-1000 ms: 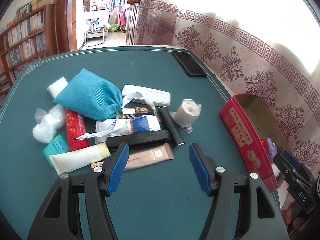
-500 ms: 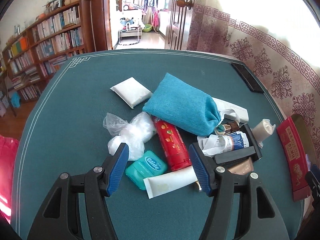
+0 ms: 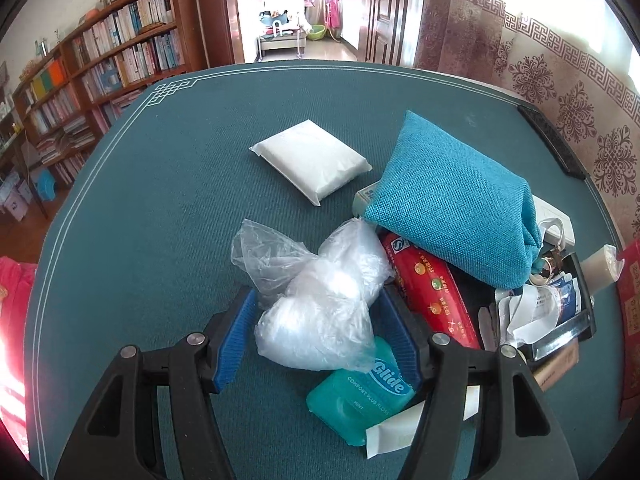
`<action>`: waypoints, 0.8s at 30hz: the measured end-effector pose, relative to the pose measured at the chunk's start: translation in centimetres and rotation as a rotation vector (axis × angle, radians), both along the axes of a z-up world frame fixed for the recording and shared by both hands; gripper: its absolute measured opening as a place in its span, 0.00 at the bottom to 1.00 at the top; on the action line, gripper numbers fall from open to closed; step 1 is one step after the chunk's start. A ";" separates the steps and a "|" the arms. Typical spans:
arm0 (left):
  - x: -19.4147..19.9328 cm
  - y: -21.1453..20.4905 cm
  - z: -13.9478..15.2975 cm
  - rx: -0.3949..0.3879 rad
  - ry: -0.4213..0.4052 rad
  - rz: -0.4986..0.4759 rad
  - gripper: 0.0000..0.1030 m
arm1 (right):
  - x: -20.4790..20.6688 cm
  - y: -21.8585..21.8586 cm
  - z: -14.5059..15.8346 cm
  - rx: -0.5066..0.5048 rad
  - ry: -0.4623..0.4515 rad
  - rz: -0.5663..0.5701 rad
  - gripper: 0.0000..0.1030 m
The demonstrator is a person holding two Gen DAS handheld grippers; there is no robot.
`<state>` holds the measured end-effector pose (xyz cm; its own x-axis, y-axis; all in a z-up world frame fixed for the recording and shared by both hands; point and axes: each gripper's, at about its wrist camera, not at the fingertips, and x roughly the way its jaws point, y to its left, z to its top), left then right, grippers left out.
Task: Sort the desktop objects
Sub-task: 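Grasp the clear cotton bag with the left tool while the right tool grasps the white tape roll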
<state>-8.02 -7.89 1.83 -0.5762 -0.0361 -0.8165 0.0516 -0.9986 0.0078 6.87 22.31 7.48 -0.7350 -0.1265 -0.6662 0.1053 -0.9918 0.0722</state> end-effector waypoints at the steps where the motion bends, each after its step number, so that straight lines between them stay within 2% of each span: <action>1: -0.2 0.0 -0.3 0.000 -0.005 0.002 0.64 | -0.3 -0.2 -0.1 -0.001 -0.004 0.006 0.78; 6: 0.2 -0.3 -0.7 0.003 0.030 0.008 0.61 | -1.8 -1.3 -0.4 -0.009 -0.028 0.038 0.78; 8: 0.4 -0.6 -0.6 -0.001 0.036 0.023 0.42 | -2.4 -1.6 -0.4 -0.004 -0.033 0.044 0.78; 11: 0.7 -1.7 -0.1 0.080 0.038 0.043 0.39 | -3.4 -1.7 -0.3 -0.004 -0.040 0.051 0.78; 15: 2.0 -2.2 1.2 0.088 0.090 0.065 0.39 | -4.9 -2.0 -0.3 0.026 -0.034 0.044 0.78; 19: 3.5 -2.5 2.8 0.128 0.140 0.071 0.39 | -6.7 -2.4 -0.9 0.046 -0.032 0.037 0.78; 24: 4.1 -2.2 3.4 0.154 0.158 0.054 0.39 | -8.9 -3.2 -2.2 0.060 -0.046 0.032 0.77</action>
